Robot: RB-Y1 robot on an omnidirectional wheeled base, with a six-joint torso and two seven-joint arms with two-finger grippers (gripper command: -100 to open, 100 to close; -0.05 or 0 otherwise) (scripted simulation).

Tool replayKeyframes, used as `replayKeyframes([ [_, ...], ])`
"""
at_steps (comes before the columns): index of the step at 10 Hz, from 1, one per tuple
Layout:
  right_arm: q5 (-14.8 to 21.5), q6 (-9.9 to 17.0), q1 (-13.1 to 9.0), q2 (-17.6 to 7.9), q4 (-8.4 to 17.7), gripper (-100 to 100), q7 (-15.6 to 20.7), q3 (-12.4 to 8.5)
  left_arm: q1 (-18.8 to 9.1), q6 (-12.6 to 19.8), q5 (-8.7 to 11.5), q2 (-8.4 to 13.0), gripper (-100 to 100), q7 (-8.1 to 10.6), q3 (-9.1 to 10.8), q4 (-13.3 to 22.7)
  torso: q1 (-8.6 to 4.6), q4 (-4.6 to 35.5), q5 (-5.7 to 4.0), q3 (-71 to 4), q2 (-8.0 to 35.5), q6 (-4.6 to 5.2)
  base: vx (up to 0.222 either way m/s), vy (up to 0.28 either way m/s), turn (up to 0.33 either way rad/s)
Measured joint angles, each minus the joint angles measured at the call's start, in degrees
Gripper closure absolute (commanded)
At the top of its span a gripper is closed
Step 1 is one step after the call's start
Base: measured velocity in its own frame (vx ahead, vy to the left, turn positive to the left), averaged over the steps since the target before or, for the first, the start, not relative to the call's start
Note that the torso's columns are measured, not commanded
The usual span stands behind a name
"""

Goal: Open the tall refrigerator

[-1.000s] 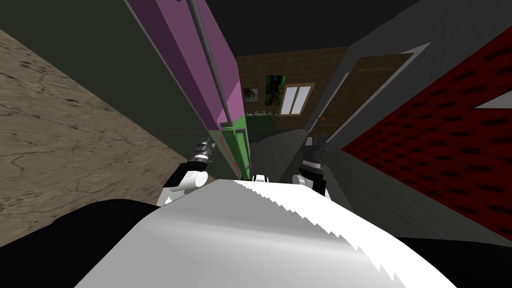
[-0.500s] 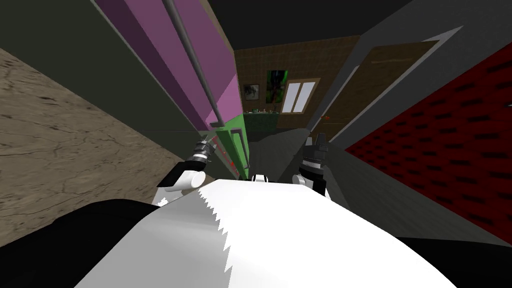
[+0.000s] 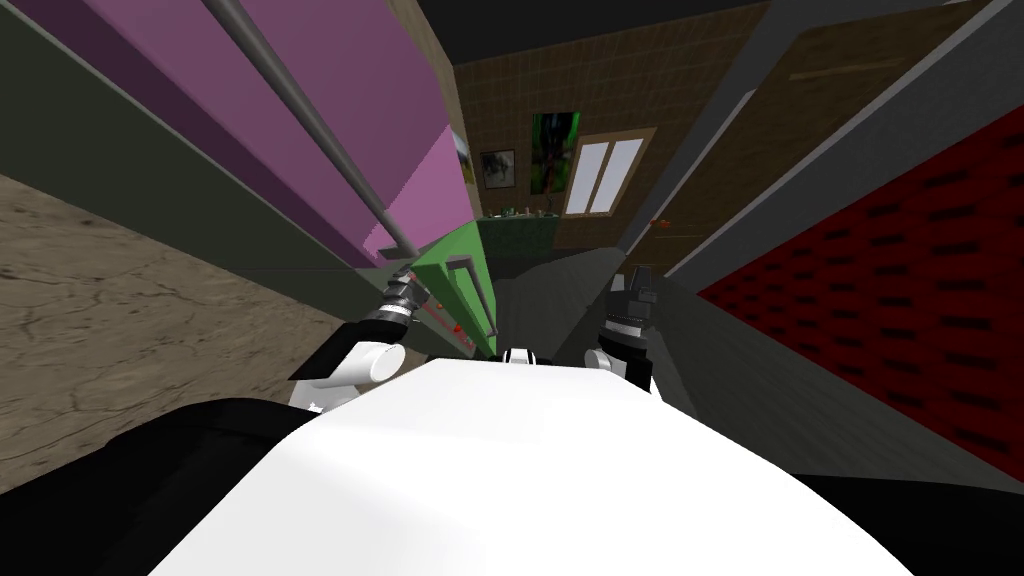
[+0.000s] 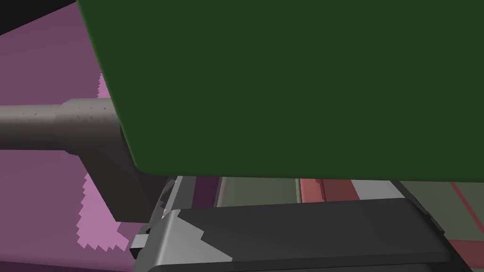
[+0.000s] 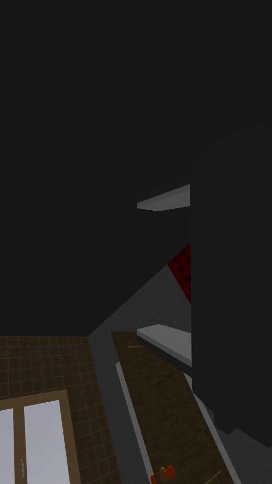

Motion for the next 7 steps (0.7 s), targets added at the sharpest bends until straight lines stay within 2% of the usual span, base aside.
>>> replayKeyframes([
  [3,0.0,0.0,0.01,0.01,0.0,0,0.0,0.0,-0.51,1.61,1.79,1.52,-100,0.98,2.65,-0.58,-0.23,-0.11,-0.05,-0.18,-0.28,-0.04,0.013,-0.032,0.023],
  [4,0.0,0.0,0.0,0.0,0.0,0,0.0,0.0,-0.5,1.65,1.84,1.55,100,1.03,2.71,-0.6,-0.12,-0.09,-0.03,-0.14,-0.22,-0.04,-0.008,0.013,-0.043],
  [6,0.0,0.0,0.0,0.0,0.0,0,0.0,0.0,0.17,0.33,0.68,0.49,100,0.35,0.83,-0.22,0.04,-0.06,0.03,-0.07,-0.11,-0.05,-0.016,0.029,-0.035],
  [7,0.0,0.0,0.0,0.0,0.0,0,0.0,0.0,0.22,0.16,0.61,0.43,-100,0.26,0.71,-0.22,-0.09,-0.07,0.0,-0.11,-0.18,-0.06,0.0,0.0,0.0],
])
